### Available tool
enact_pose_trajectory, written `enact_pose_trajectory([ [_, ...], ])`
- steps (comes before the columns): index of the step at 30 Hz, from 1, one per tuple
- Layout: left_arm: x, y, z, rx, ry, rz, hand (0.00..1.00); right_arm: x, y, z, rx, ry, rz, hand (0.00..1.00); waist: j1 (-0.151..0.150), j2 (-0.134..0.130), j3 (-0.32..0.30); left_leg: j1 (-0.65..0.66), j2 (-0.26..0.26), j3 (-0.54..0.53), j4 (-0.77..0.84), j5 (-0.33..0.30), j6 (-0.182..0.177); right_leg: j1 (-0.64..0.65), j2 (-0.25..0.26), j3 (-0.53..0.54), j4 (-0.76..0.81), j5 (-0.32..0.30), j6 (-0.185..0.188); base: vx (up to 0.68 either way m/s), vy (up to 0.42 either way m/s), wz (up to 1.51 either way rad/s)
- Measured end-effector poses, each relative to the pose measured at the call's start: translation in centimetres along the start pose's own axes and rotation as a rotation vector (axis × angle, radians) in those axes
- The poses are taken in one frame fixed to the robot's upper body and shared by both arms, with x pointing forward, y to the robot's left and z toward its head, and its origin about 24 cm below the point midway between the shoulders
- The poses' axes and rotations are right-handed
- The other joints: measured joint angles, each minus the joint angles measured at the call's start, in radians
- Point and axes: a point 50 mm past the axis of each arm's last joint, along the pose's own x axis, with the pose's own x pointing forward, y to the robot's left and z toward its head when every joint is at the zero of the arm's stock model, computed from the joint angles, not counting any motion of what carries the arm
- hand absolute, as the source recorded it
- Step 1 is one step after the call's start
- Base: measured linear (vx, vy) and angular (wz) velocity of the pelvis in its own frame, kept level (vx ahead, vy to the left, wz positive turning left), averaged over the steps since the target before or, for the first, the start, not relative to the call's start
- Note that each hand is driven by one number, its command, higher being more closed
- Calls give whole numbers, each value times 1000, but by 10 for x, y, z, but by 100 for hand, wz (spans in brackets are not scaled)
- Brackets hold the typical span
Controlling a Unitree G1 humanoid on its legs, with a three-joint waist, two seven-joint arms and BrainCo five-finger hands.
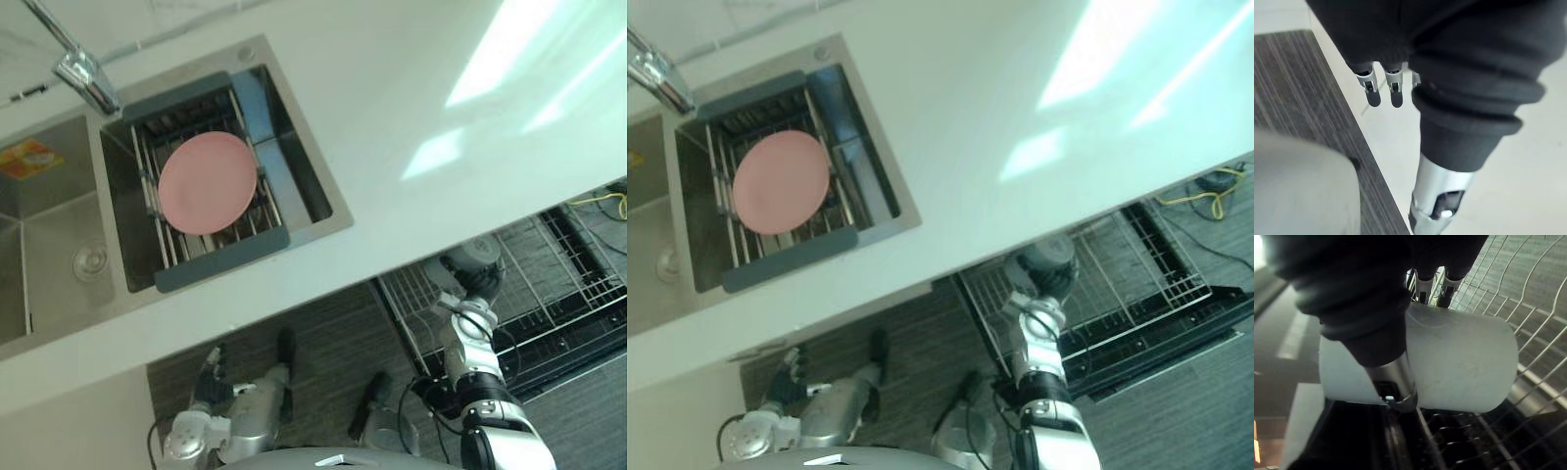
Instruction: Walk over to the sink, pick up the cup, carry it to the dishwasher, place the cup inside the dishwasher, then close the dishwasher door
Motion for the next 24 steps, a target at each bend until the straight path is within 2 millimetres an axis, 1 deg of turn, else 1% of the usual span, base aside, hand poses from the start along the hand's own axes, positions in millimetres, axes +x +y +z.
enact_pose_trajectory([
  [1,4,4,0,2,6,30,0,3,2,3,-17,-2,14,100,0,-2,13,-9,0,-3,0,5,-4,-14,-3,0,13,-2,-2,-70,25,12],
  [3,7,9,-5,14,37,60,0,9,5,9,-40,-19,28,100,1,-5,24,-36,-1,-17,0,15,6,-47,-6,-3,42,-10,-5,-82,13,14],
  [4,7,10,-6,19,46,68,0,11,6,10,-59,-19,30,100,6,-9,30,-52,-2,-21,0,18,8,-67,-11,-3,62,-16,-5,-48,6,11],
  [6,9,11,-4,16,36,81,0,16,6,12,-96,-12,52,100,22,-7,45,-64,-4,-26,0,24,4,-84,-20,-8,87,-27,-5,-53,6,14],
  [8,9,11,-3,6,33,84,0,16,15,15,-107,-17,97,100,34,-7,46,-82,-5,-34,-1,31,-3,-105,-21,-8,99,-34,-14,-76,-18,10],
  [9,10,10,-2,1,30,83,0,17,20,17,-112,-16,118,100,40,-3,50,-93,-5,-43,-3,34,-5,-115,-22,-11,104,-34,-15,-69,-27,11],
  [11,10,9,-2,2,31,78,0,18,25,14,-138,4,150,100,43,3,57,-103,-6,-52,-5,39,-8,-120,-27,-24,114,-39,-12,-44,-22,18],
  [12,11,9,-2,3,30,77,0,18,28,11,-180,18,181,100,49,4,58,-113,-8,-54,-5,40,-9,-133,-32,-26,128,-46,-13,-26,-21,16],
  [14,11,9,-4,4,35,77,0,18,30,7,-215,46,215,100,51,5,59,-125,-11,-63,-2,46,-7,-150,-40,-28,146,-54,-14,19,-29,9],
  [18,12,9,-5,8,44,76,0,25,32,11,-265,64,266,100,52,7,67,-133,-17,-75,0,55,1,-163,-45,-32,171,-66,-10,38,-56,9],
  [20,13,9,-4,8,42,75,0,30,34,18,-309,54,295,100,58,8,67,-141,-15,-78,0,59,-1,-178,-46,-31,188,-73,-10,19,-77,2],
  [21,16,9,-2,12,40,72,0,34,35,21,-363,61,304,100,62,8,67,-142,-15,-79,0,59,-1,-189,-55,-29,221,-91,-13,9,-85,3],
  [22,16,9,-2,12,41,72,0,35,35,22,-373,63,306,100,63,8,67,-142,-15,-79,0,60,-1,-192,-57,-29,230,-95,-12,-2,-107,8],
  [24,17,8,0,23,36,63,0,40,34,27,-417,90,327,100,69,8,67,-149,-14,-86,0,63,-2,-215,-68,-26,277,-123,-19,-21,-101,9],
])
